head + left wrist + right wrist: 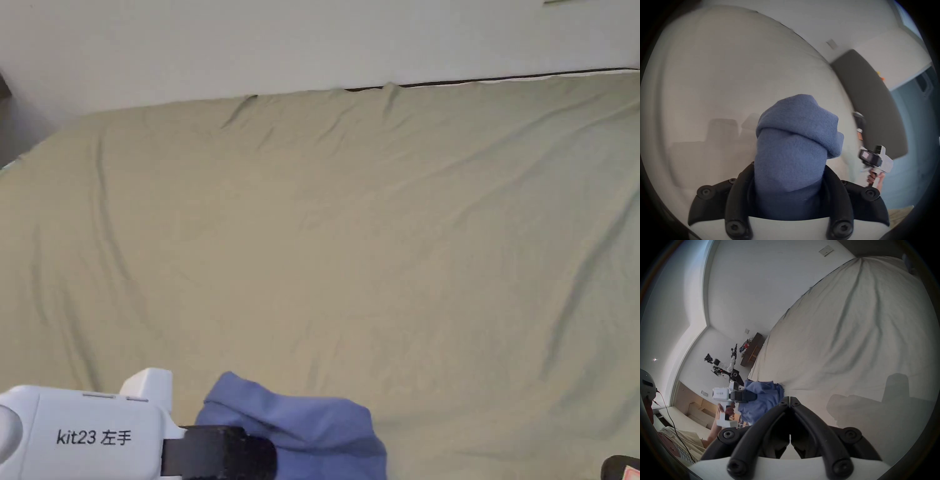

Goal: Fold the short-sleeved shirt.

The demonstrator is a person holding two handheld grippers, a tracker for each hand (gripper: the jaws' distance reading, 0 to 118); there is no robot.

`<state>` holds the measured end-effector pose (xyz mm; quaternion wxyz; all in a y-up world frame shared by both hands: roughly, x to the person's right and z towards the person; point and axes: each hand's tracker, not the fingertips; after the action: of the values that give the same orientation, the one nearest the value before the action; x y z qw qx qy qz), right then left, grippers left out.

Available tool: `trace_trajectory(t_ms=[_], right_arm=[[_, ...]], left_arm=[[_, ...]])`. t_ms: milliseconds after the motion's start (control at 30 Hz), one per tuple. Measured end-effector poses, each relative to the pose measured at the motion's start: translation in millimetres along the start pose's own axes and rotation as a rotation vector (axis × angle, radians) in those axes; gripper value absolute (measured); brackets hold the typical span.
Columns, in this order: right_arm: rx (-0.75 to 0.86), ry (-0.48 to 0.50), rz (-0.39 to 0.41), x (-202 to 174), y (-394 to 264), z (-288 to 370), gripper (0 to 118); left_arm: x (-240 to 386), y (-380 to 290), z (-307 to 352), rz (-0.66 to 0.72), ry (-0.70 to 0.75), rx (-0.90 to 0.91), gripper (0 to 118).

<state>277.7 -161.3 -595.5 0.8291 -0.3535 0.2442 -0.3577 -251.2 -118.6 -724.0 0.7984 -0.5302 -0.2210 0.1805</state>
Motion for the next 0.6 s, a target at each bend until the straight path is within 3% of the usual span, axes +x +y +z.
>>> trace_trajectory(t_ms=[133, 267, 400, 500, 600], right_arm=[[-0.046, -0.001, 0.009, -21, -5, -34, 0], [-0.068, 0.004, 0.020, -28, -5, -47, 0], [-0.089, -0.022, 0.051, -38, -4, -55, 0], [-0.087, -0.023, 0.064, -44, -6, -59, 0], [-0.088, -0.021, 0.070, -50, -6, -63, 0]], left_arm=[[-71, 25, 75, -0.034, 0.282, 0.025, 42], [-148, 31, 119, 0.146, 0.437, 0.019, 42], [-204, 21, 98, 0.225, 0.434, -0.067, 42], [-206, 18, 102, 0.259, 0.337, 0.018, 46], [-202, 11, 107, 0.194, 0.399, 0.018, 66]])
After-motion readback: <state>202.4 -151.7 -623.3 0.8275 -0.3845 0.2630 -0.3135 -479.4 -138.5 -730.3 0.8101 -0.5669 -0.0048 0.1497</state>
